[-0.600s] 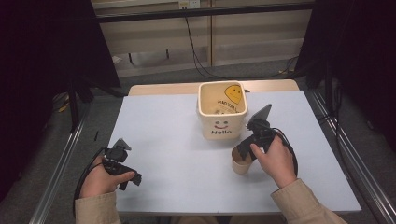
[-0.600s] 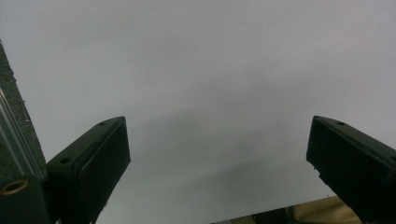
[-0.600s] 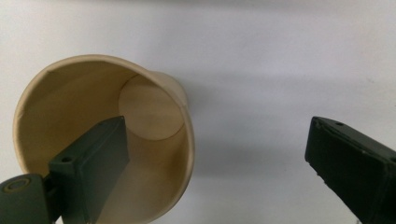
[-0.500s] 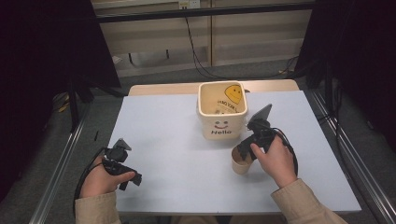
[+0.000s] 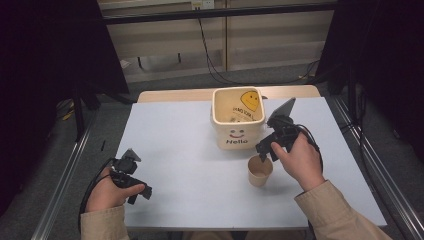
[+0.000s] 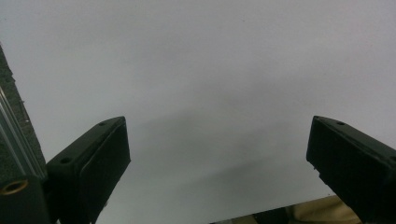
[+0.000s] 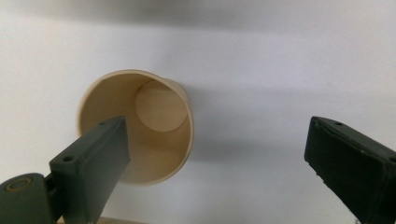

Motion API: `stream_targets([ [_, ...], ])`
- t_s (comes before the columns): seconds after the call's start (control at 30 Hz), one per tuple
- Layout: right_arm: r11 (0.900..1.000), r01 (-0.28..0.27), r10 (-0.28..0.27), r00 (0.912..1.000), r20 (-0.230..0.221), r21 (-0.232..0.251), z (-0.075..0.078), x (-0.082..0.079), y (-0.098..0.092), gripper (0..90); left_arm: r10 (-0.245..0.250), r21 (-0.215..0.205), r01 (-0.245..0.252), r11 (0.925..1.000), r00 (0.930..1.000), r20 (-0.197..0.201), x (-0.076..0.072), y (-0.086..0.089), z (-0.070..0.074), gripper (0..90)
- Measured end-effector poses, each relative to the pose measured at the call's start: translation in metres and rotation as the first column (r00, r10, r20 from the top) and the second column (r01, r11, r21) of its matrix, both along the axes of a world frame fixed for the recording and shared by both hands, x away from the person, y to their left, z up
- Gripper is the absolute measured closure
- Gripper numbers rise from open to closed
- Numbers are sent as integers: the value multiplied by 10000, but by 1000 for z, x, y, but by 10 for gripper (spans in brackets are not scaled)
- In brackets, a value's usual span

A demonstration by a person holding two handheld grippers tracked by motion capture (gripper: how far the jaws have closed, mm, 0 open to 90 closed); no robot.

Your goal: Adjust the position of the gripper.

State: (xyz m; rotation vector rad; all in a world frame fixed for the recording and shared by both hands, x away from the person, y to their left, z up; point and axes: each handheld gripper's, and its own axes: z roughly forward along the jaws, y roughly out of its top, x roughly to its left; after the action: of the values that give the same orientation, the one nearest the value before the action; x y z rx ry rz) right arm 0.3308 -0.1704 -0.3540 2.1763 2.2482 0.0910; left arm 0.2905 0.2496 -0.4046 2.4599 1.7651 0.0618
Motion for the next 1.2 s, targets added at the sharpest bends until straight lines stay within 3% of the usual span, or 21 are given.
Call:
stream_targets([
  [0.1, 9999, -77, 76, 9999, 81, 128, 17, 2, -1, 66, 1, 12, -1, 10000, 10000, 46, 0, 0, 0, 59],
  [0.43, 9999, -80, 77, 9996, 255, 101, 45, 4, -1, 64, -121, 59, 122, 9999, 9999, -29, 1, 0, 0, 59],
  [0.67, 9998, -201, 202, 9996, 189, -45, 47, 5, 4, 64, -194, 82, 194, 9998, 9998, -3, 1, 0, 1, 59],
  [1.2, 9974, -724, 724, 9971, 216, 23, 48, 6, 38, 59, -61, 7, 61, 10000, 9999, 115, 2, -3, 0, 59],
])
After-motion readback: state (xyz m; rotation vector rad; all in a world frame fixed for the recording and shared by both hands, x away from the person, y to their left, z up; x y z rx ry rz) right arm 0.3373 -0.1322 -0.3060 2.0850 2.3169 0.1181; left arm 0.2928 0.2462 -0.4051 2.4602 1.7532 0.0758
